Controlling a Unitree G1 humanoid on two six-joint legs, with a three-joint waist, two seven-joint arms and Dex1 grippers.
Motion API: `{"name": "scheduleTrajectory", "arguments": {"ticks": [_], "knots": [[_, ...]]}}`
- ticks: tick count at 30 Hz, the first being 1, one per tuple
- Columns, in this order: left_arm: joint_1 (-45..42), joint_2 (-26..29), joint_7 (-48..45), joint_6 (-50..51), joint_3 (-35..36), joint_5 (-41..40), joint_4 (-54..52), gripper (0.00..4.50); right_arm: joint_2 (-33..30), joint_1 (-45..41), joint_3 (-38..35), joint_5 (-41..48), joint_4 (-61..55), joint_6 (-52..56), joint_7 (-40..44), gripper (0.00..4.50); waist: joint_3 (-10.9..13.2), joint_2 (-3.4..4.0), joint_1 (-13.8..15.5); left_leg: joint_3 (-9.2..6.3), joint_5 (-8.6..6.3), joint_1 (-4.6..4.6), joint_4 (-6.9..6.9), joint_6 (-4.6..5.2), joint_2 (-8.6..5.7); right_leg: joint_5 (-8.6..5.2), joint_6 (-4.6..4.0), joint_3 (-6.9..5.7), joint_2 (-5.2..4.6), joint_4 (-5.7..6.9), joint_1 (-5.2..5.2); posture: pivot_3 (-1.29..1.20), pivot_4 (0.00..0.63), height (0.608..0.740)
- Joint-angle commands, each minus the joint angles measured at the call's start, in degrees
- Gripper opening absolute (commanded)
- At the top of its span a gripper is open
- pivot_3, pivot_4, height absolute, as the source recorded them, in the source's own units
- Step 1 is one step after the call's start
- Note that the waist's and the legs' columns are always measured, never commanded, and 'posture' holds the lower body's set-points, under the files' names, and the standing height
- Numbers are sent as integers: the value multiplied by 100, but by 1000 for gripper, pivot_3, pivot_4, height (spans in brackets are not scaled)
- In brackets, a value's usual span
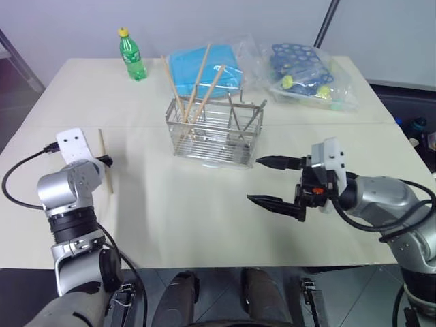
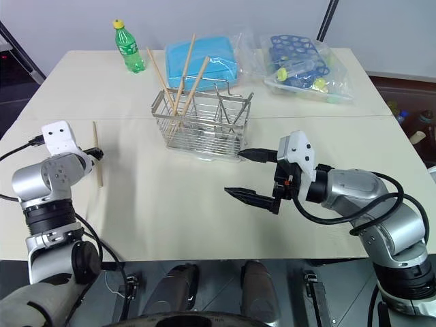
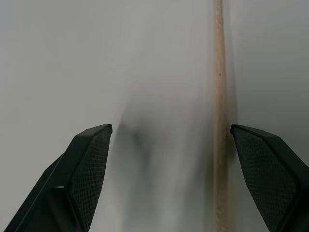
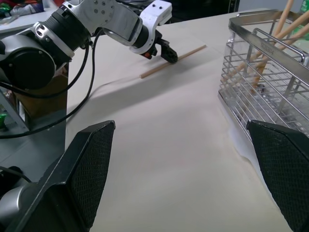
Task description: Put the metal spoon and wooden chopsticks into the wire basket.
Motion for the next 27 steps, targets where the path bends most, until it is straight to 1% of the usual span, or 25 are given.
{"name": "scheduleTrajectory", "arguments": {"ticks": [1, 6, 11, 19, 27], "knots": [[-190, 193, -309, -197, -119, 14, 79, 4133, 8, -19, -183, 255, -351, 53, -106, 4500, 0, 0, 1, 0, 0, 0, 0, 0, 0, 0, 0, 0, 0, 0, 0, 0, 150, 740], [-257, 350, -421, -483, -126, 113, 365, 4133, -33, 38, -260, 431, -527, 173, -274, 4500, 0, 0, -6, 0, 0, 0, -1, 0, 1, 0, 0, 0, 0, 0, -1, 0, 150, 740], [-304, 351, -439, -430, -176, 110, 458, 4133, -59, 21, -300, 591, -658, 305, -437, 4500, 0, 0, 2, 0, 0, 0, -1, 0, 1, 0, 0, 0, 0, 0, -1, 0, 150, 740], [-451, 128, -207, -431, -180, 201, 674, 4133, -211, -50, -464, 1028, -782, 530, -532, 4500, 0, 0, 4, 0, 0, 0, -1, 0, 1, 0, 0, 0, -1, 0, 0, 0, 150, 740], [-488, -164, 10, -380, -110, 223, 667, 4133, -252, -50, -437, 1075, -766, 474, -577, 4500, 0, 0, 7, 0, 0, 0, 0, 0, 0, 0, 0, 0, -1, 0, 0, 0, 150, 740]]}}
